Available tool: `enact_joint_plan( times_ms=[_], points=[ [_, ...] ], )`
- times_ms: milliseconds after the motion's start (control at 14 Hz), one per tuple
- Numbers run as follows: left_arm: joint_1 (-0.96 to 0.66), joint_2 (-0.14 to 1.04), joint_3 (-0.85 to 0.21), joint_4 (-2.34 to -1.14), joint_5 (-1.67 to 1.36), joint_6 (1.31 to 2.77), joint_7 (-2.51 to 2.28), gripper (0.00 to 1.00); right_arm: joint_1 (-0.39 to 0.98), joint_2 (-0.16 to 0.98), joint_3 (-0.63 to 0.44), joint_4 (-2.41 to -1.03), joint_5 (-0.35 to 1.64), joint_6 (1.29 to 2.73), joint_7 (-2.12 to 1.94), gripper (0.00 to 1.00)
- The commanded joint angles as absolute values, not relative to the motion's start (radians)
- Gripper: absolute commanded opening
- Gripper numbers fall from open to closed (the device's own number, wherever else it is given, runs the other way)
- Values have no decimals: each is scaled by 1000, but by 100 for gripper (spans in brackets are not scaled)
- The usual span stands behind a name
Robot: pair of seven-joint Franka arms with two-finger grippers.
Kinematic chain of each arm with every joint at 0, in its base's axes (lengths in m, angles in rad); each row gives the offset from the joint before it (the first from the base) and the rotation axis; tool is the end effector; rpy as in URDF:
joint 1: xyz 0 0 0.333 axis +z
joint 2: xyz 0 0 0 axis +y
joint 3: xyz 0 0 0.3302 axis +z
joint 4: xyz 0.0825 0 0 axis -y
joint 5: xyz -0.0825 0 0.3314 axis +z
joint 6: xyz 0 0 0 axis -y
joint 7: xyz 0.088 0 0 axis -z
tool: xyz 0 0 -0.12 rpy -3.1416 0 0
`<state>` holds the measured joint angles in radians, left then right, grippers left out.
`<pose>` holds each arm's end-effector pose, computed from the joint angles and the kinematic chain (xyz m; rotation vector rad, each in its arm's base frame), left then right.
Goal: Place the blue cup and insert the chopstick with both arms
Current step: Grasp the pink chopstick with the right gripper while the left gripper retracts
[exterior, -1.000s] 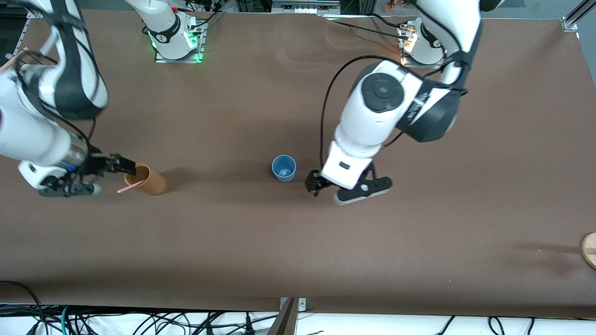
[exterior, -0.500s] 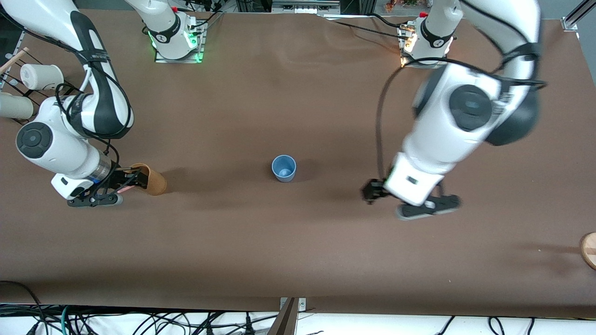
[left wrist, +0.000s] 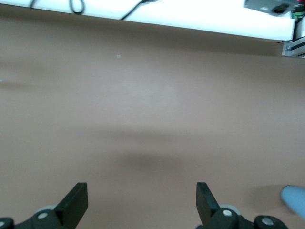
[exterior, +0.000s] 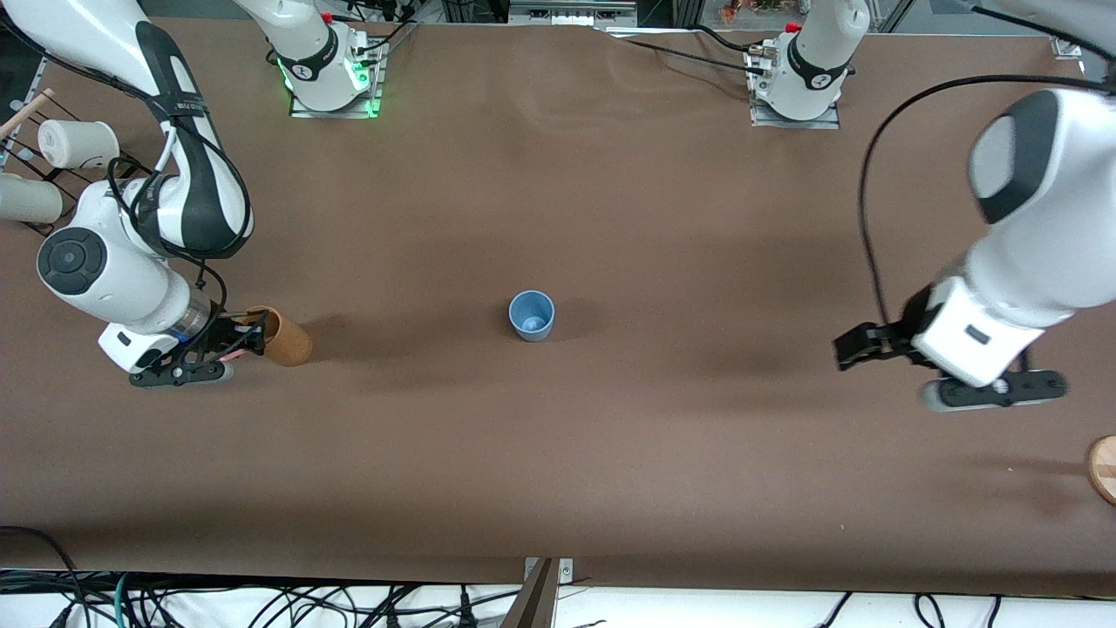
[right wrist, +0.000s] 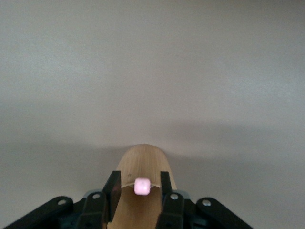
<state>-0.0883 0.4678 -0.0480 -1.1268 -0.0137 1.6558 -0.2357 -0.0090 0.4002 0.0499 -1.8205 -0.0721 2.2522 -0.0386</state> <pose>0.6457 -0.0820 0.5510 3.0901 0.1639 0.0839 0.6099 0.0194 0.3532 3.0983 0.1858 0.0502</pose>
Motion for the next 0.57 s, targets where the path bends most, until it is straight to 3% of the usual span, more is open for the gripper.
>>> enact_joint_plan(
  times_ms=[0,143,357,500],
  points=[
    [4,387,-75,-1180,-37,1600,-163,100,-12,373,51,-1855,-84,2267,-77,27],
    [52,364,-83,-1180,-41,1539,-143,100,-17,374,49,-1855,-84,2269,-97,20],
    [87,304,-83,-1212,-54,1470,-89,100,-17,379,49,-1853,-84,2269,-97,0],
    [87,259,-80,-1239,-54,1431,-89,100,-17,370,49,-1847,-84,2261,-98,0]
  ],
)
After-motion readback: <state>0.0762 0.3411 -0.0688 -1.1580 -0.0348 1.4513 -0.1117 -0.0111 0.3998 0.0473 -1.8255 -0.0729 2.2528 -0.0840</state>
